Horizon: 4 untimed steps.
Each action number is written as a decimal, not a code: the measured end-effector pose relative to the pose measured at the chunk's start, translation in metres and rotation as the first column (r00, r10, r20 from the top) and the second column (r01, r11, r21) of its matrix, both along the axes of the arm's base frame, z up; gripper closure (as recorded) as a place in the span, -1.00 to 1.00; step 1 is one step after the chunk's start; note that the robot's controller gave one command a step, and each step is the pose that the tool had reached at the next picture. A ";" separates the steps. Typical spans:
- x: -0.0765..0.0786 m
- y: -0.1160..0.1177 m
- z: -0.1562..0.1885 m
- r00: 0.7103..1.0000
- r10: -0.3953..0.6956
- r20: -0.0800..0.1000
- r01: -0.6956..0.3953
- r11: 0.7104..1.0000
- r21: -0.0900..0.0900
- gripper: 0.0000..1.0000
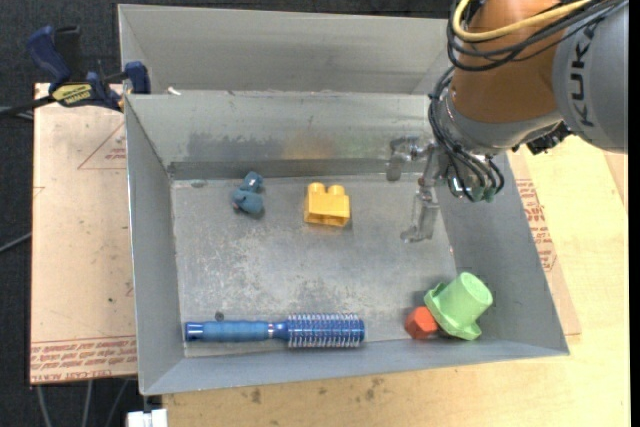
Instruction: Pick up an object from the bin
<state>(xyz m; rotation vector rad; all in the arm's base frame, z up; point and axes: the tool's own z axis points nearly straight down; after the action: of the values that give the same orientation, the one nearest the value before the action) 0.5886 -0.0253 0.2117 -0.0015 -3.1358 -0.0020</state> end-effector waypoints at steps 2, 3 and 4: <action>0.048 0.065 -0.109 0.982 0.188 0.013 -0.188 0.982 -0.001 -1.00; 0.049 0.059 -0.110 0.987 0.158 0.009 -0.158 0.987 0.000 -1.00; 0.051 0.065 -0.141 1.000 -0.023 0.011 0.023 1.000 0.001 -1.00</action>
Offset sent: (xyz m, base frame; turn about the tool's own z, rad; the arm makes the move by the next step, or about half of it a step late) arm 0.0394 0.0577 -0.1417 -0.1858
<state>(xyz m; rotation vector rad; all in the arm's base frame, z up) 0.6398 0.0393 0.0708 -0.0378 -3.1467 -0.0036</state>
